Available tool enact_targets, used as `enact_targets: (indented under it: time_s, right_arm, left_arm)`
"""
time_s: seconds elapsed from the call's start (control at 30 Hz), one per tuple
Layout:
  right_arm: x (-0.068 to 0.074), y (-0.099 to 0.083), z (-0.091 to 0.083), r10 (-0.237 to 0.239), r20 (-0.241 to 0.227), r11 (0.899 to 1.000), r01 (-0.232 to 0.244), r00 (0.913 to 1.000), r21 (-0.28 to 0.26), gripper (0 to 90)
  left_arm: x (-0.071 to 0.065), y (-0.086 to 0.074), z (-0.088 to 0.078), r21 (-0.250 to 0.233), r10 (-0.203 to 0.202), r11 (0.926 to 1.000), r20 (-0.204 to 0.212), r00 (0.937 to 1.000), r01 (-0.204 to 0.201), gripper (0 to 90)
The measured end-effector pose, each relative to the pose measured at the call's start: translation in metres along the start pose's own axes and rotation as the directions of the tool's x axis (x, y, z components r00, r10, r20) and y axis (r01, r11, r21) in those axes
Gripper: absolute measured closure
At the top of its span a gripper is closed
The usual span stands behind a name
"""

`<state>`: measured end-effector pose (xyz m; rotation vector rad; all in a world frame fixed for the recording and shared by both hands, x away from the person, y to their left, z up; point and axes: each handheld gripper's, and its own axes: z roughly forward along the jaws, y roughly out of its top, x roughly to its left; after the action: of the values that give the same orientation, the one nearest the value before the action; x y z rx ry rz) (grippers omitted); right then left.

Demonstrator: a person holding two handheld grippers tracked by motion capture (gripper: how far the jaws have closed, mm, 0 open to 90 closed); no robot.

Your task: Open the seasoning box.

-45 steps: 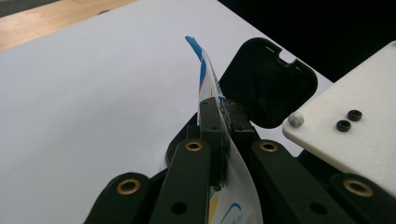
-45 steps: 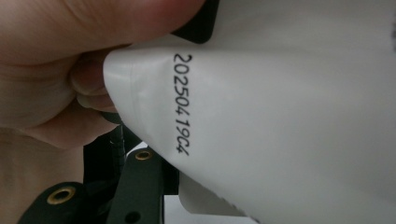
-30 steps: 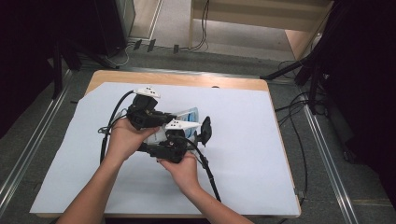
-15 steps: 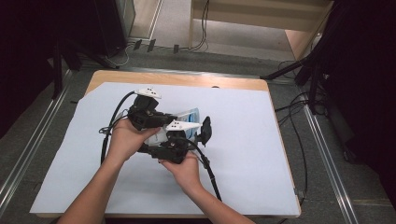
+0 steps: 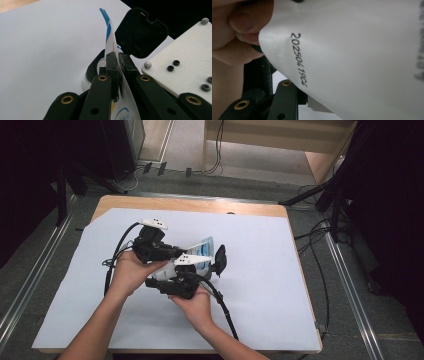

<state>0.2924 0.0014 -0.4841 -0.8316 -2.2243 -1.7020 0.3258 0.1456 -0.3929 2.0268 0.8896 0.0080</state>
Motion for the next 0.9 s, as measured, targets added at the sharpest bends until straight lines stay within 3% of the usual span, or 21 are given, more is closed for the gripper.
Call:
enact_targets:
  time_s: [0.43,0.9]
  right_arm:
    - [-0.006,-0.011,0.005,-0.005,0.051,1.0,0.005,0.9987,0.015,61.3]
    - [-0.013,-0.019,0.008,-0.011,0.08,0.999,0.007,0.9968,0.05,62.3]
  left_arm:
    - [0.011,-0.01,-0.004,0.015,-0.004,0.9999,0.051,0.9987,0.003,86.7]
    - [0.018,-0.014,-0.004,0.028,-0.014,0.9995,0.063,0.9979,0.012,85.9]
